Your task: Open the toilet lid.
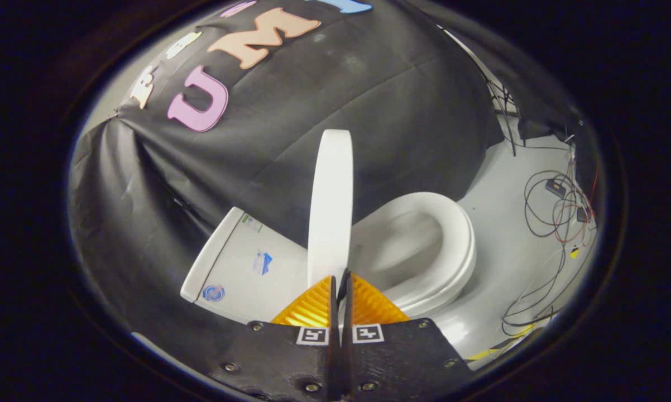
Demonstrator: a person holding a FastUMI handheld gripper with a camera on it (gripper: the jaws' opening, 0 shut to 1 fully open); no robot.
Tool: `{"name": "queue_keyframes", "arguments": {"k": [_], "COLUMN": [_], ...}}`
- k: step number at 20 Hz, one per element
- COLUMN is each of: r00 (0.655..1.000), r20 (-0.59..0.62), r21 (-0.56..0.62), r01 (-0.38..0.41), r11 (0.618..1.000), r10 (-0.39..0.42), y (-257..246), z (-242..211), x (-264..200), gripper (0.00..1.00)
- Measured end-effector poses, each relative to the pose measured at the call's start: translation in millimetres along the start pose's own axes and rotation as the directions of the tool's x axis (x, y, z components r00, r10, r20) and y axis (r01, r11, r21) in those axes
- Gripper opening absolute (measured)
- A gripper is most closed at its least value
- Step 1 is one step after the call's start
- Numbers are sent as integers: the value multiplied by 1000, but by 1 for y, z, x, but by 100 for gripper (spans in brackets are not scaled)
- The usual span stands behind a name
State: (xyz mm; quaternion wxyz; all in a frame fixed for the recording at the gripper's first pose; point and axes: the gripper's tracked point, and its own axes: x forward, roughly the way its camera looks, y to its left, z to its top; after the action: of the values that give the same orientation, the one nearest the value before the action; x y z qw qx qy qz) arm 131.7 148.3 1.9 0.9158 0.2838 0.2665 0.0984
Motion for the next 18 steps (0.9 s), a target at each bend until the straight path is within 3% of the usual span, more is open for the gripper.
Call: {"name": "queue_keyframes", "arguments": {"k": [10,18], "r00": [998,998], "r20": [44,68], "r21": [-196,-241], "r01": [56,32], "r11": [979,970], "r10": [-48,-15], "y": [34,67], "z": [0,-1], "x": [-5,-7], "gripper": [1,1]}}
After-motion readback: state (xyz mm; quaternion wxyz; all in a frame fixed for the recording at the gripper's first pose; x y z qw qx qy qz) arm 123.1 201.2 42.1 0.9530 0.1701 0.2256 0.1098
